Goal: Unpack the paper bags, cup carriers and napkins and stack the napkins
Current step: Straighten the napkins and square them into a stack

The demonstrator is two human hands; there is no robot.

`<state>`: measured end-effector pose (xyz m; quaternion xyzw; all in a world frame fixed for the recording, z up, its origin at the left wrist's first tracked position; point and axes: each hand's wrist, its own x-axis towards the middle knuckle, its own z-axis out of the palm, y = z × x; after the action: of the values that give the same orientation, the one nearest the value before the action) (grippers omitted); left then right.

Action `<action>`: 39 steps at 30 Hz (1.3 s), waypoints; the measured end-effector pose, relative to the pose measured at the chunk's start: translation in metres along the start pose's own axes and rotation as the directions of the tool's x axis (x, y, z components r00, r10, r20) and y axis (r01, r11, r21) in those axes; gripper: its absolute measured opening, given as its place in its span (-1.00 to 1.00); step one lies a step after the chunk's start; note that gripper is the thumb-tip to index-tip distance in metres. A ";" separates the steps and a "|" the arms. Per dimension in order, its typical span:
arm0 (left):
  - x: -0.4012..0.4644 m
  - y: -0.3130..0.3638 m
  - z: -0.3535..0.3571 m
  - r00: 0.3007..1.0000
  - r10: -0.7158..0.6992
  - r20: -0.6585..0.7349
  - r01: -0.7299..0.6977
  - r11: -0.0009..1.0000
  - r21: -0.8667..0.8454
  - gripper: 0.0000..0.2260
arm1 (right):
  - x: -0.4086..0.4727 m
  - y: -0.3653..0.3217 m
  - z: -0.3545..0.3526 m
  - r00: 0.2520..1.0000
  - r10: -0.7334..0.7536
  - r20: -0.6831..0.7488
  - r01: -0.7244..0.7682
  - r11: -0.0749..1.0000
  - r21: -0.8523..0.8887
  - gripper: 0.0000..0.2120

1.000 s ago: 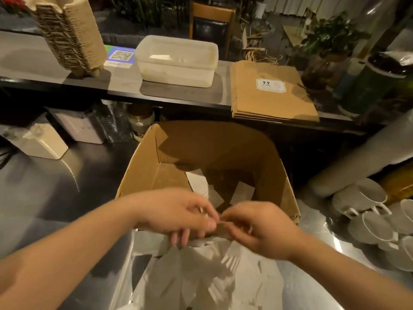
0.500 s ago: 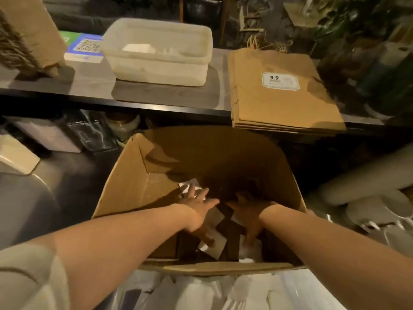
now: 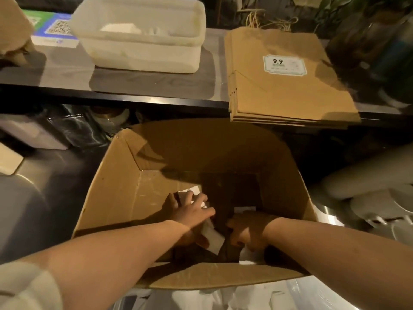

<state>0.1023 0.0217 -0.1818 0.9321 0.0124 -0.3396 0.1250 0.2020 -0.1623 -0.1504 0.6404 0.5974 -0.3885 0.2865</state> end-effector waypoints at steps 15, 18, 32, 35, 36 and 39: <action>0.017 -0.016 -0.022 0.970 -0.238 -0.038 0.181 0.824 -0.537 -0.85 | 0.003 0.039 0.000 0.973 0.192 -0.128 -0.150 0.947 0.284 -0.81; 0.017 -0.018 -0.028 0.990 -0.136 -0.042 0.113 0.932 -0.344 -0.79 | 0.001 0.040 -0.001 0.961 0.247 -0.126 -0.185 0.910 0.372 -0.83; -0.081 0.012 -0.118 0.938 -0.128 -0.323 -0.036 0.889 -0.456 -0.65 | -0.079 -0.012 -0.062 0.698 0.614 -0.368 0.145 0.382 0.913 -0.82; -0.139 0.033 -0.122 0.900 -0.157 -0.407 -0.118 0.810 -0.574 -0.76 | -0.122 -0.047 -0.063 0.676 0.646 -0.356 0.312 0.187 0.932 -0.81; -0.156 0.039 -0.120 0.890 -0.169 -0.424 -0.139 0.784 -0.604 -0.79 | -0.136 -0.058 -0.063 0.673 0.640 -0.369 0.357 0.156 0.921 -0.79; -0.205 0.051 -0.105 0.873 -0.186 -0.450 -0.193 0.716 -0.671 -0.86 | -0.179 -0.088 -0.057 0.692 0.600 -0.401 0.438 0.092 0.894 -0.77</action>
<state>0.0167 0.0101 0.0374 0.8694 0.1687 -0.0632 0.4600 0.1263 -0.2010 0.0385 0.7842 0.1851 -0.3790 -0.4551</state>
